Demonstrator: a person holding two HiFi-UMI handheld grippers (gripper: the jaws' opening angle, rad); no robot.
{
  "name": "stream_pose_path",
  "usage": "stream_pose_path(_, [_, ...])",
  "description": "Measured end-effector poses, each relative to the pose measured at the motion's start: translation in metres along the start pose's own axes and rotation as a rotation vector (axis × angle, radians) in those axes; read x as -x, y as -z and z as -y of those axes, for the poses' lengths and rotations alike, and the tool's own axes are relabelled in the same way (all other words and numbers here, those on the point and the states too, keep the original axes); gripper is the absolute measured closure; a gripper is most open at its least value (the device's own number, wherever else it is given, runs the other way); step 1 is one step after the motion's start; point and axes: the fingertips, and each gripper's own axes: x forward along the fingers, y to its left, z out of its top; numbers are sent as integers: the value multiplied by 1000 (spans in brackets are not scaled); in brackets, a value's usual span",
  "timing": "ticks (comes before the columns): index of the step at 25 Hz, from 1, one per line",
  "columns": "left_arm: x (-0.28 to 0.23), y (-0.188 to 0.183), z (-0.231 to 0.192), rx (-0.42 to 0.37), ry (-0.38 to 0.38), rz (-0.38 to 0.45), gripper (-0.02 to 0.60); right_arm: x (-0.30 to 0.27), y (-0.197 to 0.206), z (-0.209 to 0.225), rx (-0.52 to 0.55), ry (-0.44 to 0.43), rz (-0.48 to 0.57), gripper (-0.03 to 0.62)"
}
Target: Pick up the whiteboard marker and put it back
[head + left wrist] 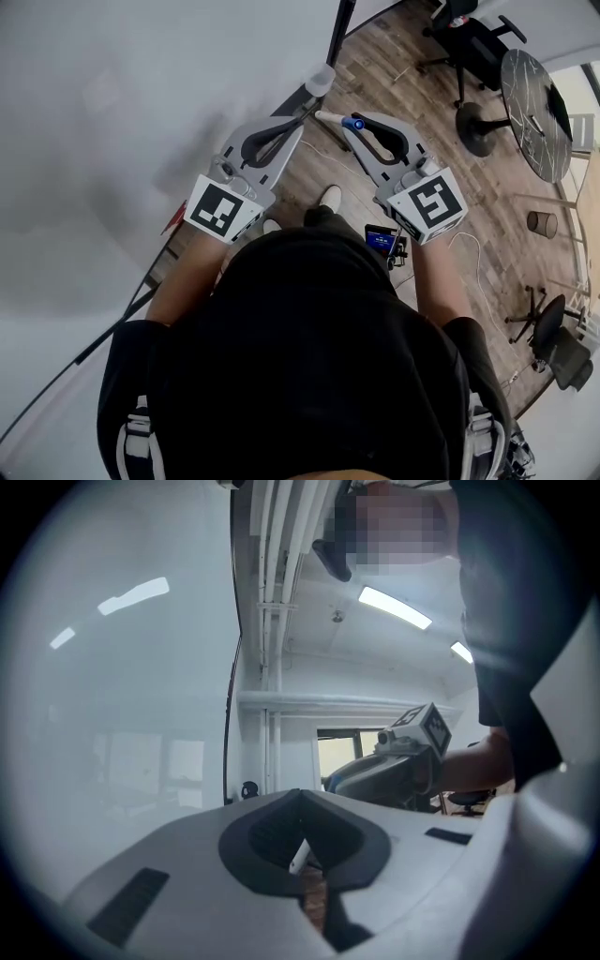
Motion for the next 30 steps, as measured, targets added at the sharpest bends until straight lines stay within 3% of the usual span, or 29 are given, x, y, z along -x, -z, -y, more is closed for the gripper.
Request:
stream_pose_path(7, [0,-14,7,-18,19,11,578,14,-24,-8,-10,2,52,523])
stream_pose_path(30, [-8,-15,8,-15,65,27,578,22,-37,-4,-6,29,90,523])
